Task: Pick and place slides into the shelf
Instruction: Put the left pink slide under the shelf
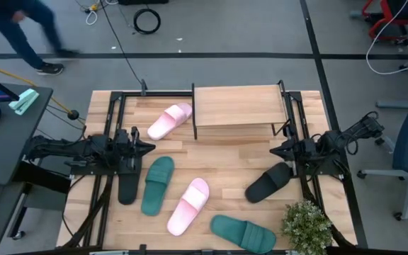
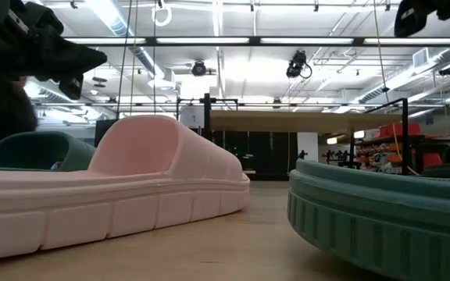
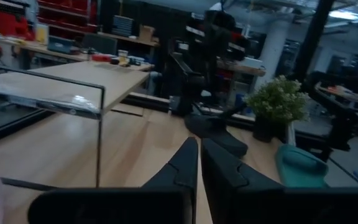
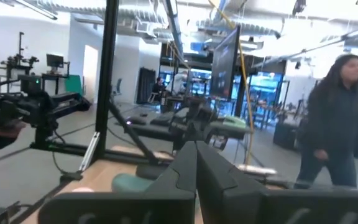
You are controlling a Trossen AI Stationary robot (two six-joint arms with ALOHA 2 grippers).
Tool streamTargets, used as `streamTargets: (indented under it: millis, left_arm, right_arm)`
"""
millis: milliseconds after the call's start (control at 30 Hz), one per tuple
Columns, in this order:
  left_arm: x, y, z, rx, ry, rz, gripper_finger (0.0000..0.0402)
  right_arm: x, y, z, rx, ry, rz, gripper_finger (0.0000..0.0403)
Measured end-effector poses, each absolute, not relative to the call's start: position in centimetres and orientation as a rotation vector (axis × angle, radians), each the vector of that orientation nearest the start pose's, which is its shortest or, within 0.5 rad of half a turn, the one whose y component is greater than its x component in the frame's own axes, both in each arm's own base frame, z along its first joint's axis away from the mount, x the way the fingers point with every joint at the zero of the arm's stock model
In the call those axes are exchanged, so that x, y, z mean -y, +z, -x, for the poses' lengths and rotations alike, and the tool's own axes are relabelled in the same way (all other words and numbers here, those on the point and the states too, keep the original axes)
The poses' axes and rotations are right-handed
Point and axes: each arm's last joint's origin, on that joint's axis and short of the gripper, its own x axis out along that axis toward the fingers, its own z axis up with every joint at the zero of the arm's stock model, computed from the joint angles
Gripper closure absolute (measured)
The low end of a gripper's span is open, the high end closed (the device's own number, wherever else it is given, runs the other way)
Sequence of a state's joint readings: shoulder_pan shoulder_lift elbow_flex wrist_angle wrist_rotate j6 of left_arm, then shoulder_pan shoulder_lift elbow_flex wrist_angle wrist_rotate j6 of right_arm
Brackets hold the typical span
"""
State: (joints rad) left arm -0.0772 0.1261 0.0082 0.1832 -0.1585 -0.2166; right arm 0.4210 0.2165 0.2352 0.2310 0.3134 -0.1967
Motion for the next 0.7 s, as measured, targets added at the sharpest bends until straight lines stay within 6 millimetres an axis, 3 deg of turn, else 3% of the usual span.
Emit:
streamTargets:
  millis: [233,333,433,567,700]
  left_arm:
    - [0.7,17.5,-10.5,0.071,-0.042,0.220,0.0374]
    - [0.7,17.2,-10.5,0.038,-0.051,0.200,0.0371]
    - [0.7,16.5,-10.5,-0.024,-0.033,0.057,0.0371]
    - [-0.1,16.9,-10.4,0.020,0.235,0.057,0.0379]
    - [-0.6,18.5,-10.2,0.000,0.411,-0.152,0.0372]
  right_arm:
    - [-3.2,24.4,-10.0,0.159,-0.020,0.149,0.0389]
    - [-3.3,23.8,-10.4,0.096,-0.040,0.166,0.0366]
    - [-3.4,23.6,-10.7,0.074,-0.040,0.178,0.0331]
    - [-3.3,23.4,-10.9,0.051,-0.092,0.190,0.0279]
    - [-3.1,23.3,-11.0,0.026,-0.183,0.213,0.0232]
